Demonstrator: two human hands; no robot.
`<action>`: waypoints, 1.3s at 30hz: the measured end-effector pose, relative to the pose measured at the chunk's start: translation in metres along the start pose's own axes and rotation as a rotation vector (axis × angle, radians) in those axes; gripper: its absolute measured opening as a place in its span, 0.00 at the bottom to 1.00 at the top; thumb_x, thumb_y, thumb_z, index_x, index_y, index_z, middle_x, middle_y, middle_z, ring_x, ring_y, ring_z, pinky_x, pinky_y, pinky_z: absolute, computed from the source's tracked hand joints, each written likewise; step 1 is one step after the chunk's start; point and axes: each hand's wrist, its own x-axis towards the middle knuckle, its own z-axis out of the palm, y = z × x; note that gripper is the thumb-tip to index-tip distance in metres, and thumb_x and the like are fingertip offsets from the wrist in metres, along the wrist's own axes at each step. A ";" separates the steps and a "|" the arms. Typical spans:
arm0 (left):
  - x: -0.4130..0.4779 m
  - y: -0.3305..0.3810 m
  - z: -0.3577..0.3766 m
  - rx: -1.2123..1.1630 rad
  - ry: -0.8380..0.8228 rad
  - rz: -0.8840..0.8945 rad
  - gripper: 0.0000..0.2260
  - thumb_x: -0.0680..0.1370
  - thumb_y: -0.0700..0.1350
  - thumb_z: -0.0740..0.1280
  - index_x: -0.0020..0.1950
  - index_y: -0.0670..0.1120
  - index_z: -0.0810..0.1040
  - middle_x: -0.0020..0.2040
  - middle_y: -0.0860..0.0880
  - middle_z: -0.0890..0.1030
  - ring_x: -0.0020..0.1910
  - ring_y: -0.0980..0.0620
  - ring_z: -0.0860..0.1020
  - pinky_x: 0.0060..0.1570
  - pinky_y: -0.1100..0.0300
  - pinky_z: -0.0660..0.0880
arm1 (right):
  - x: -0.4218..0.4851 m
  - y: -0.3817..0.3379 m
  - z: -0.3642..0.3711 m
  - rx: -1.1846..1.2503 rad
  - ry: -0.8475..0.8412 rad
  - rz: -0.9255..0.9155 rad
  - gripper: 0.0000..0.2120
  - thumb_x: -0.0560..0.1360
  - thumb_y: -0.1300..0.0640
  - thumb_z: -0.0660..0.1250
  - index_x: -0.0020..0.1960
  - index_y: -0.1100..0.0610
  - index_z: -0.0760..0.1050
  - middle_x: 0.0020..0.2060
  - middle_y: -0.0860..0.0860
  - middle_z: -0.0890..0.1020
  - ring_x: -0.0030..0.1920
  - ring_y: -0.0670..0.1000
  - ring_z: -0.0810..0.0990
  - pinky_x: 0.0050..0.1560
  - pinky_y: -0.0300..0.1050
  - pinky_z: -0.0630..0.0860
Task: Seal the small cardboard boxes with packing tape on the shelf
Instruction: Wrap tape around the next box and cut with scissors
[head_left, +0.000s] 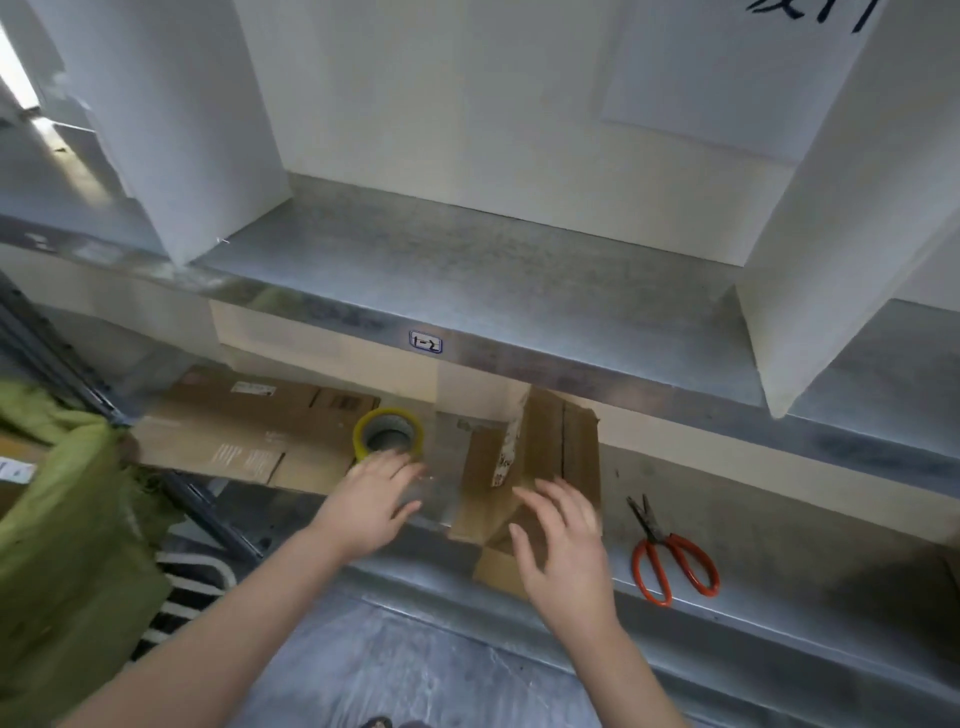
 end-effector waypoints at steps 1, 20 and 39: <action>-0.004 -0.018 -0.001 0.079 -0.018 -0.009 0.25 0.82 0.58 0.54 0.77 0.52 0.59 0.77 0.51 0.60 0.77 0.51 0.55 0.75 0.55 0.47 | 0.004 -0.014 0.008 -0.001 -0.022 -0.058 0.17 0.76 0.53 0.67 0.64 0.50 0.76 0.64 0.48 0.76 0.69 0.51 0.68 0.70 0.47 0.64; 0.061 -0.137 0.040 0.076 -0.130 0.319 0.22 0.79 0.53 0.62 0.72 0.49 0.68 0.71 0.48 0.69 0.75 0.48 0.60 0.75 0.53 0.52 | 0.099 -0.039 0.183 -0.246 -0.543 0.403 0.21 0.83 0.50 0.54 0.75 0.46 0.61 0.71 0.49 0.67 0.69 0.54 0.65 0.65 0.48 0.67; 0.061 -0.154 -0.005 -0.346 -0.202 0.316 0.19 0.82 0.44 0.61 0.74 0.48 0.66 0.74 0.49 0.66 0.73 0.51 0.62 0.69 0.65 0.55 | 0.098 -0.072 0.155 -0.077 -0.304 0.422 0.05 0.79 0.58 0.60 0.51 0.58 0.72 0.47 0.55 0.77 0.46 0.55 0.76 0.44 0.48 0.71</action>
